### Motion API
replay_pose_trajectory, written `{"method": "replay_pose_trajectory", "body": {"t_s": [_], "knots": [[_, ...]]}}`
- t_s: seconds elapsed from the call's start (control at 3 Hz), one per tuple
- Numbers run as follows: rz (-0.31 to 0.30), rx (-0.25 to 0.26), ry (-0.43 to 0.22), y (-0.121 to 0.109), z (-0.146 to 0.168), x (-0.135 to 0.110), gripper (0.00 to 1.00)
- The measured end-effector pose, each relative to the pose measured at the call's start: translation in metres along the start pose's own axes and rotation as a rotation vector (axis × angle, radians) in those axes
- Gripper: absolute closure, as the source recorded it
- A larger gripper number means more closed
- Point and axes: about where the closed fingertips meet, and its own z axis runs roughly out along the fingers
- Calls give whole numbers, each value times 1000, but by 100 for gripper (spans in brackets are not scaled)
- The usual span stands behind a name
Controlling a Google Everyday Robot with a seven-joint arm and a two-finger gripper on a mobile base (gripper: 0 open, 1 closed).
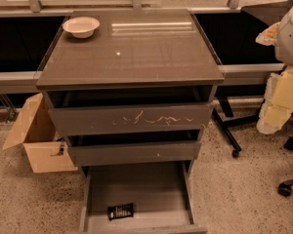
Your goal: Pick rxbar chocolate from bottom drawer and place on counter
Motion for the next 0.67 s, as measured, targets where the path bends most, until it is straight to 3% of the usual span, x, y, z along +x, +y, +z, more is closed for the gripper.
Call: {"method": "replay_pose_trajectory", "body": {"t_s": [0.67], "knots": [[1,-5,-23,3,18,-5,0]]}}
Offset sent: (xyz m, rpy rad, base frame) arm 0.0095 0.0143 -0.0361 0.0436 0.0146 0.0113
